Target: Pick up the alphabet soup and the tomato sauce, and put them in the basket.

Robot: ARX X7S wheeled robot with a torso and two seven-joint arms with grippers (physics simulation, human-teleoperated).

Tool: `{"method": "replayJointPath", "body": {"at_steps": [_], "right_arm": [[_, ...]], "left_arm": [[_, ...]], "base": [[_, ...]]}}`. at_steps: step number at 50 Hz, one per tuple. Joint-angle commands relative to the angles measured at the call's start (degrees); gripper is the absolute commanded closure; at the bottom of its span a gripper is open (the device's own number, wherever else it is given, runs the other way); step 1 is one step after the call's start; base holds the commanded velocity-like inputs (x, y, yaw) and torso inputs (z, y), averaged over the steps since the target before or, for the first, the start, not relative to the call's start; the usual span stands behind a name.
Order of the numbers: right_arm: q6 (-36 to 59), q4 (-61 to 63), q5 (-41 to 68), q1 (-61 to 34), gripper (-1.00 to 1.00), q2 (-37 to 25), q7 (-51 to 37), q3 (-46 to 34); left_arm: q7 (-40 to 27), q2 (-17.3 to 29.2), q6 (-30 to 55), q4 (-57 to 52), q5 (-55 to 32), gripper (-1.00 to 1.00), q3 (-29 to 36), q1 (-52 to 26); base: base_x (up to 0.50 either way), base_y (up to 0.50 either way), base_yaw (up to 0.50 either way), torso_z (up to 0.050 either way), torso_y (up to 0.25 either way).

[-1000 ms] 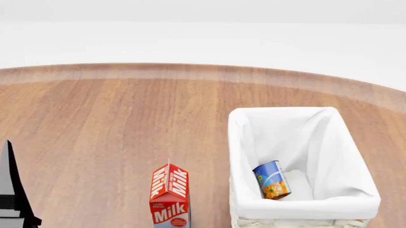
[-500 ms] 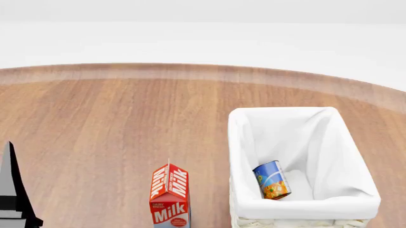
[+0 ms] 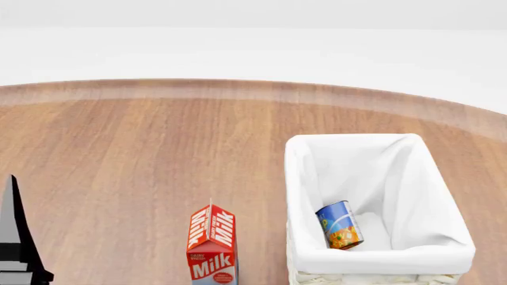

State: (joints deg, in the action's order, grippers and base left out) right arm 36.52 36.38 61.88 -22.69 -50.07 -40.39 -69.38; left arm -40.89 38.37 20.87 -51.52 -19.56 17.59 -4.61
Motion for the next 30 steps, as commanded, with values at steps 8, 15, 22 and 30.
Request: {"method": "replayJointPath", "body": {"at_steps": [8,15,22,30], "right_arm": [[-1.46,11.13,8.25,-6.92,1.00,-8.23,-3.08,8.12],[-4.56,11.74,9.06,-8.03,1.00,-10.76,-2.38,10.83],[-5.06,11.84,12.84,-12.01,1.00,-12.73,-2.90,14.04],[-2.94,11.80,22.67,-21.99,1.00,-15.48,-4.49,19.59]], "left_arm": [[-0.34,0.13,-0.04,-0.17,0.05,-1.00,0.08,0.00],[-0.45,0.17,-0.29,-0.06,0.16,-1.00,0.12,0.21],[-0.44,0.26,-0.19,-0.04,0.03,-1.00,0.15,0.06],[-0.34,0.12,0.01,0.19,0.16,-1.00,0.65,-0.42]], "base": [[0.00,0.00,0.00,0.000,0.000],[0.00,0.00,0.00,0.000,0.000],[0.00,0.00,0.00,0.000,0.000],[0.00,0.00,0.00,0.000,0.001]]}}
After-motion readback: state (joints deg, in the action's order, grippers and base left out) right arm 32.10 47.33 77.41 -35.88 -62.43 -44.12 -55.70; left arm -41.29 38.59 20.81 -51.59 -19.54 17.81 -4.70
